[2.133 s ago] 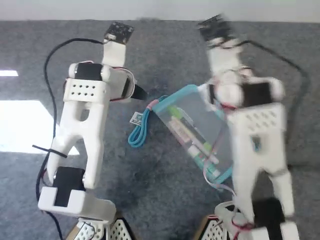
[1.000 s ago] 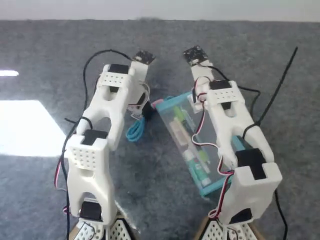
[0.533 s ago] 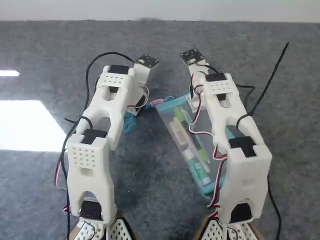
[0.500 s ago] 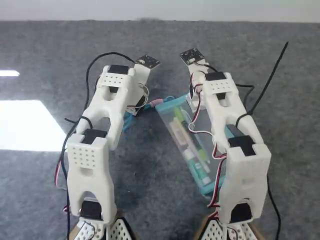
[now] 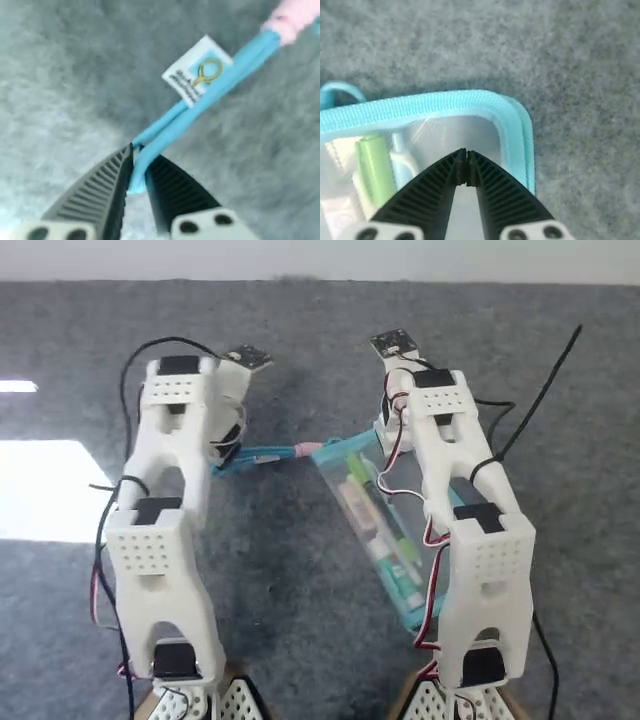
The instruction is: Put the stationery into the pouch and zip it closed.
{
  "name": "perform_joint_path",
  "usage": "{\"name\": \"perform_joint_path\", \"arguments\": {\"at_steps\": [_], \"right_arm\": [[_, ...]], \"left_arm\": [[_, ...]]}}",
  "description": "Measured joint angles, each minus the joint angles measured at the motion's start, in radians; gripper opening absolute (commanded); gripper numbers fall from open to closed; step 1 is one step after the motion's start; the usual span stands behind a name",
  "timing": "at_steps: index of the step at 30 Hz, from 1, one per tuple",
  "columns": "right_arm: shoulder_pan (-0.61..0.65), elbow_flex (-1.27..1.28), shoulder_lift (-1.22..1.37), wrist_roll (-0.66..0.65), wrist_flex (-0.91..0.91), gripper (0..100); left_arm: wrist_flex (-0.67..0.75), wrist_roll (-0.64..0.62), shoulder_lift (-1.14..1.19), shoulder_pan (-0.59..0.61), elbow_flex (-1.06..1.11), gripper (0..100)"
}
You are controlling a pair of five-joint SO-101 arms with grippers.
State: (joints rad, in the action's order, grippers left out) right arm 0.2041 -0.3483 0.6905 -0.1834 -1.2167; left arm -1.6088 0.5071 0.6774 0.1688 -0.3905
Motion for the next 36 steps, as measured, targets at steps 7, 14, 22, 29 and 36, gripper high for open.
{"name": "perform_joint_path", "arguments": {"at_steps": [7, 14, 22, 29, 36], "right_arm": [[0.0, -0.003, 0.0, 0.0, -0.005, 0.6], [-0.006, -0.003, 0.0, 0.006, -0.005, 0.6], [-0.006, -0.003, 0.002, 0.018, 0.002, 0.6], [-0.006, -0.009, 0.009, 0.021, 0.002, 0.6], [-0.008, 0.002, -0.014, 0.0, 0.002, 5.6]], "left_arm": [[-0.077, 0.046, 0.0, 0.081, -0.104, 1], [-0.097, 0.086, 0.0, 0.169, -0.127, 1], [-0.115, 0.181, 0.002, 0.298, -0.157, 1], [-0.115, 0.16, 0.002, 0.308, -0.212, 27], [-0.115, -0.046, 0.002, 0.307, -0.491, 38]]}}
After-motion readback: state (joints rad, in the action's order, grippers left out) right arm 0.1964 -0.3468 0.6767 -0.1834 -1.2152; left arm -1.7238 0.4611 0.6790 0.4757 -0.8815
